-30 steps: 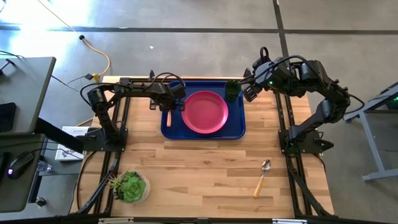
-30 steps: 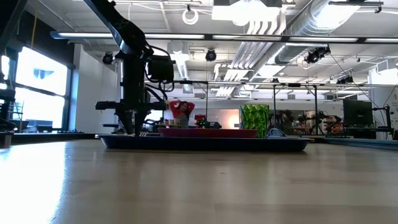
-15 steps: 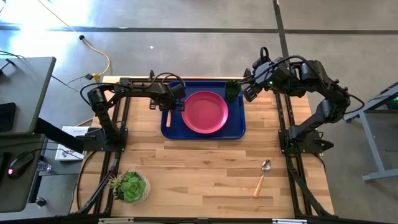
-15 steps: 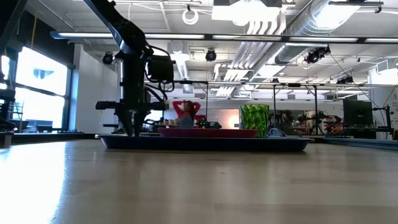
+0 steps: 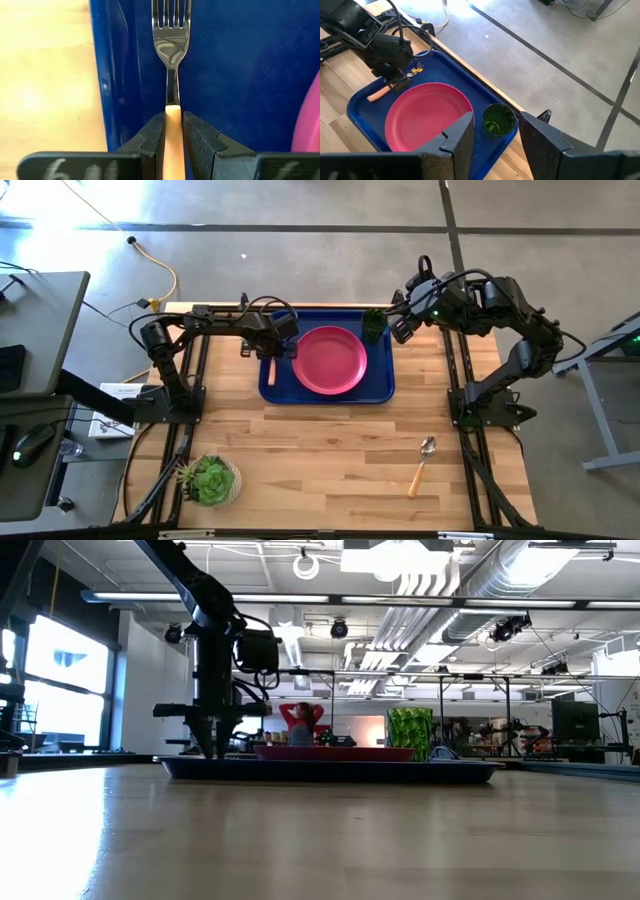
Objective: Pick and place plate/cup/fork/spoon on tray
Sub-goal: Put the orange fork to the left side of the pink plate on the blue serving tray, then put the yellow spoon between the fork and plate on the blue serving tray
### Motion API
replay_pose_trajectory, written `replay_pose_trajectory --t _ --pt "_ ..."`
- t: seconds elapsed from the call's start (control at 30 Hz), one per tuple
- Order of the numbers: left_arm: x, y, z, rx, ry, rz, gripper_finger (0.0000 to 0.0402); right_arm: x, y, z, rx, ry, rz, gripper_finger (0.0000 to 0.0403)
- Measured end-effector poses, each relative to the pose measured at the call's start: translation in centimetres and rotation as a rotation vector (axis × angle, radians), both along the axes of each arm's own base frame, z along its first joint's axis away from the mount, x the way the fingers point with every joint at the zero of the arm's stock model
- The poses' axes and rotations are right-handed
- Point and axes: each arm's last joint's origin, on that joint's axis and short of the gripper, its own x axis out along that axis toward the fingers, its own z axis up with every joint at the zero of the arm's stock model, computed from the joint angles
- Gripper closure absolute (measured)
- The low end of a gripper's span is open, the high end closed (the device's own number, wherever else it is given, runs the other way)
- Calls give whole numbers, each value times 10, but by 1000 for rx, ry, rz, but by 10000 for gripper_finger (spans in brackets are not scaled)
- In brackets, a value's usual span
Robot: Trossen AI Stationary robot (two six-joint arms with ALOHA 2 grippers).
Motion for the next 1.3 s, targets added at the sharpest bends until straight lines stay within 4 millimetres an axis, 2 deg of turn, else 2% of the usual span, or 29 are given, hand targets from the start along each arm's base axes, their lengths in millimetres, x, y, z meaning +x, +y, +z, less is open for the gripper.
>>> replay_pose_trajectory --t 0.4,0.67,0.93,1.3 --pt "0 -2 4 -7 -18 -6 341 0 0 0 0 0 0 253" --pt "-4 -3 23 47 -59 -2 341 0 0 0 0 0 0 253" --pt "-13 -11 61 126 -164 -77 341 0 1 -1 40 5 31 253" --pt "-31 -53 127 301 -332 -420 341 3 10 -4 316 -90 72 253"
